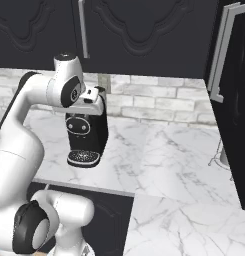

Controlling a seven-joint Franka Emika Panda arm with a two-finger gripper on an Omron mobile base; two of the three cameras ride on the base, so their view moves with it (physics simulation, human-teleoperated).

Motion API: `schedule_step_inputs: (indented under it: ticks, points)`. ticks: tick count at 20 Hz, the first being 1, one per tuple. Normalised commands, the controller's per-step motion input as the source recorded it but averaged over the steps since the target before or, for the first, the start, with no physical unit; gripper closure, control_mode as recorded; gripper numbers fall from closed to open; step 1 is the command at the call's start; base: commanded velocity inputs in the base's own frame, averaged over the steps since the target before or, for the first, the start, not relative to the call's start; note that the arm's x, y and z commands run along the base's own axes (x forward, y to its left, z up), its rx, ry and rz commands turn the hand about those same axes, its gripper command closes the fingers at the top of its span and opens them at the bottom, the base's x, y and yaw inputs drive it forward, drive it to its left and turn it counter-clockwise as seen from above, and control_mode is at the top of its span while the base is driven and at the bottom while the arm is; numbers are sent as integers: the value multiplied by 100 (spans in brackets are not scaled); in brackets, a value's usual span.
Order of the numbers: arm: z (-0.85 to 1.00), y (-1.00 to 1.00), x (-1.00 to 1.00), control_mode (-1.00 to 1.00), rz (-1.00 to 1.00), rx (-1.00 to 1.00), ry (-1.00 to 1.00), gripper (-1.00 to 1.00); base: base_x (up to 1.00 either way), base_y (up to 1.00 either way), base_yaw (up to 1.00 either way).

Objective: Get the candle and the wine from the cabinet and move them to the dining counter.

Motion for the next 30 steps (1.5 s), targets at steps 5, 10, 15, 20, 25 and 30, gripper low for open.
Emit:
schedule_step_inputs:
  ticks: [5,10,15,20,25,30]
  points:
    - [4,1,0,-100,0,-1,-14,-100,0,0,0]
    - [32,0,-17,-100,0,0,-31,-100,0,0,0]
    - [49,0,-34,-100,0,0,-40,-100,0,0,0]
    - [50,0,-32,-100,0,-1,-41,-100,0,0,0]
    - [38,0,-17,-100,0,-1,-38,-100,0,0,0]
    - [39,0,-19,-100,0,0,-32,-100,0,0,0]
